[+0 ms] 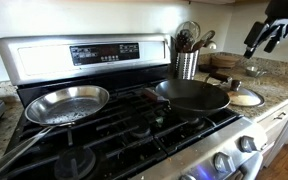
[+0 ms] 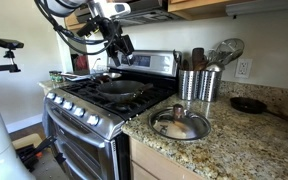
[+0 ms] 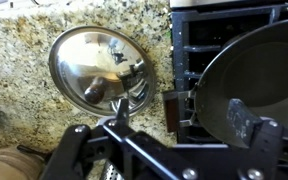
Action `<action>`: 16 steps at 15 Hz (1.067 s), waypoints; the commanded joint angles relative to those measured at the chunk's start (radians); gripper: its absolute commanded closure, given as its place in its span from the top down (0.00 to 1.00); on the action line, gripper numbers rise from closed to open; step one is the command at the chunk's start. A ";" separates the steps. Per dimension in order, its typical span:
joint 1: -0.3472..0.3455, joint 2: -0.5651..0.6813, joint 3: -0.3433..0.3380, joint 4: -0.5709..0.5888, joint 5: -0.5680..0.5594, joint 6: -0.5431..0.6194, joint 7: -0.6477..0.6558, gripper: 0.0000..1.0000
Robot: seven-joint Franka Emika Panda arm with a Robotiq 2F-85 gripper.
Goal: Cover the pan on the right with the silver lid
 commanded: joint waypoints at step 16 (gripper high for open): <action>-0.083 0.078 -0.209 0.028 -0.033 0.015 -0.310 1.00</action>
